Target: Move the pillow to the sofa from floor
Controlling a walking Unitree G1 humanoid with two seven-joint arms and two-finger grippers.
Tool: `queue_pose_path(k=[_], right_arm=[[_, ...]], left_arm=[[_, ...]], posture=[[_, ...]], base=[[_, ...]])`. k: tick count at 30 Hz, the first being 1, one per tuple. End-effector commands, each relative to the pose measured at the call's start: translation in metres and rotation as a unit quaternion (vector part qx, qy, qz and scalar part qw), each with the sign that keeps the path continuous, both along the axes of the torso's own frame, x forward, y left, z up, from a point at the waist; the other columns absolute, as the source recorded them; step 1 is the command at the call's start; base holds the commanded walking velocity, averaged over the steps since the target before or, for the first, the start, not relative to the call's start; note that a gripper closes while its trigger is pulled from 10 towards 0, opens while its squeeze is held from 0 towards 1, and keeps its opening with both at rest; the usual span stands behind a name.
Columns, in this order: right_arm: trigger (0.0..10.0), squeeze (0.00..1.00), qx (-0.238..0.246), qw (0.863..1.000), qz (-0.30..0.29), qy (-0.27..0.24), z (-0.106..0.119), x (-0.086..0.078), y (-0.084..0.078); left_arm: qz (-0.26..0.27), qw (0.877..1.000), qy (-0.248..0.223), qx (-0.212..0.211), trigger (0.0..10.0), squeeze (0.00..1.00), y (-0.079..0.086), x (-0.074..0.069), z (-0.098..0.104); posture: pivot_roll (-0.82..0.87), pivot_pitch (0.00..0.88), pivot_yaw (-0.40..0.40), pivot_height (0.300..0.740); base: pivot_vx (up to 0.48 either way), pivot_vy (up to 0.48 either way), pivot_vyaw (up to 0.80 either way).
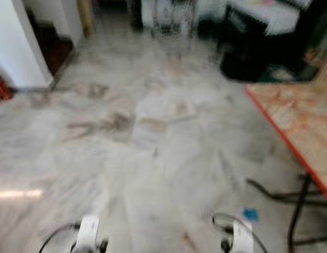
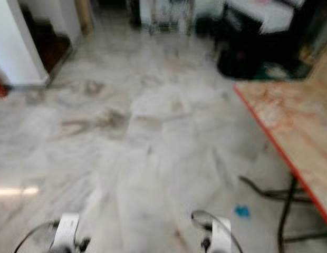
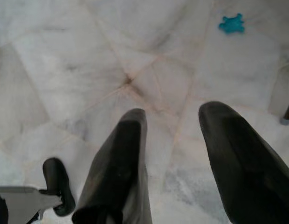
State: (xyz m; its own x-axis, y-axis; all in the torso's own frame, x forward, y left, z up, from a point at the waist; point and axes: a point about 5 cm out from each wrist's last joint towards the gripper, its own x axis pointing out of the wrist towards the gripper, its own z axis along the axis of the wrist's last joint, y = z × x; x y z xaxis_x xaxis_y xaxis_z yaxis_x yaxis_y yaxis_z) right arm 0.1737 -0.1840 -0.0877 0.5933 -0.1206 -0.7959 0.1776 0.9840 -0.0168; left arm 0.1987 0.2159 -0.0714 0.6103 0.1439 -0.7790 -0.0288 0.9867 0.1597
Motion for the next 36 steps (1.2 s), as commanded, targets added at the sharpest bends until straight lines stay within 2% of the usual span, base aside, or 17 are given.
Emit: queue_pose_path(k=[1,36], right_arm=[[10.0,0.00,0.107,0.990,-0.085,-0.039,0.0067,0.0159,0.0078],[10.0,0.00,0.109,0.991,-0.070,-0.021,0.0025,0.0085,0.0095]], left_arm=[[-0.015,0.998,0.040,-0.055,10.0,0.00,-0.0149,-0.0372,-0.0196],[-0.017,0.998,0.039,-0.049,10.0,0.00,-0.0129,-0.0364,-0.0190]], posture=[[-0.04,0.000,-0.042,0.740],[-0.04,0.000,-0.041,0.740]], base=[[-0.319,0.000,0.00],[-0.298,0.000,0.00]])
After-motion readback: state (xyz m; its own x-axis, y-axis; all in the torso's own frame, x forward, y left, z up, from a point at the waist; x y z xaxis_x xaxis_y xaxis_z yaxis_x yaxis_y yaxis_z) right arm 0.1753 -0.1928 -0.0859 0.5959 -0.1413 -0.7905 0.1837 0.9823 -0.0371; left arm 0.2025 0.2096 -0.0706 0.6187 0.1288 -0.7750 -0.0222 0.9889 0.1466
